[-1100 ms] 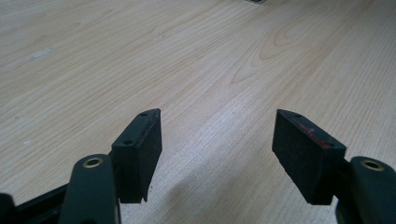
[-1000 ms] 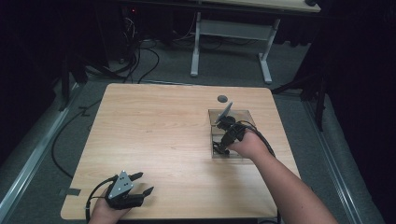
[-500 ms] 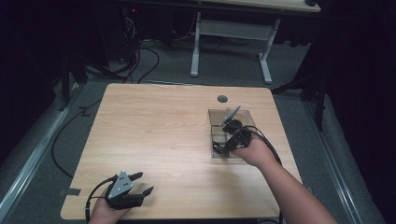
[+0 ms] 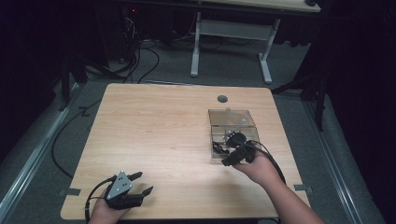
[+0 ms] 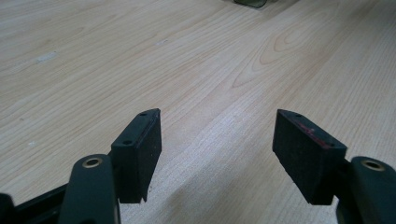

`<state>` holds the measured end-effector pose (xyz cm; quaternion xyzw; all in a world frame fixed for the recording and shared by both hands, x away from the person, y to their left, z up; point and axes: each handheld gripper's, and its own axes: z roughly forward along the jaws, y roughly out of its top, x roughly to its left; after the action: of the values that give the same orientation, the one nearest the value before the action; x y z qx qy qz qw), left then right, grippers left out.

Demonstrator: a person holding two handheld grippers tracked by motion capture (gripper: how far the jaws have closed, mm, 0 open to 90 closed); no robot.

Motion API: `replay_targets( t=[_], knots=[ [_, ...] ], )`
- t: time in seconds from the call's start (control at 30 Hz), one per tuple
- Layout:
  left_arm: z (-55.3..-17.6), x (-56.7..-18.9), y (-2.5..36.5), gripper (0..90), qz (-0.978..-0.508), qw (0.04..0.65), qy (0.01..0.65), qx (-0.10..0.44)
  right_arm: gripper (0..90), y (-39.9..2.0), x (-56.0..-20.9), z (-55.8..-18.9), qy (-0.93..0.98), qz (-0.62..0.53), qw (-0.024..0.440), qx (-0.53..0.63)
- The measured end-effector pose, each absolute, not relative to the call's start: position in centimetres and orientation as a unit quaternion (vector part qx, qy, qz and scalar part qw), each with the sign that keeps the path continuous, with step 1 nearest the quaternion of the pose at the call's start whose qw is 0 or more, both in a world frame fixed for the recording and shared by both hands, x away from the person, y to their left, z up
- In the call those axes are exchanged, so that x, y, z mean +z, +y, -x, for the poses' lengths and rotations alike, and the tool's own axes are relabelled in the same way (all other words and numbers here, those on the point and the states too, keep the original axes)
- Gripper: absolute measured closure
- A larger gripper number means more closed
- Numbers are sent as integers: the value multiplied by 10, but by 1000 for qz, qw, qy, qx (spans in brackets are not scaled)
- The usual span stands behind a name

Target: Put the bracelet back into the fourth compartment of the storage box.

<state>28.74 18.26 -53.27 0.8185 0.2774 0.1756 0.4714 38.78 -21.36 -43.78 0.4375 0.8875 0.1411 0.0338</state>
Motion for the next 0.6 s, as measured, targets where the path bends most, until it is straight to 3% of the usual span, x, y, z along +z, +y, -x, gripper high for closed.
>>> replay_targets(
  t=[0.6],
  knots=[
    [-287,-533,184,331,-814,478,279,176,504,-220,-501,-331,856,-411,108,296]
  ],
)
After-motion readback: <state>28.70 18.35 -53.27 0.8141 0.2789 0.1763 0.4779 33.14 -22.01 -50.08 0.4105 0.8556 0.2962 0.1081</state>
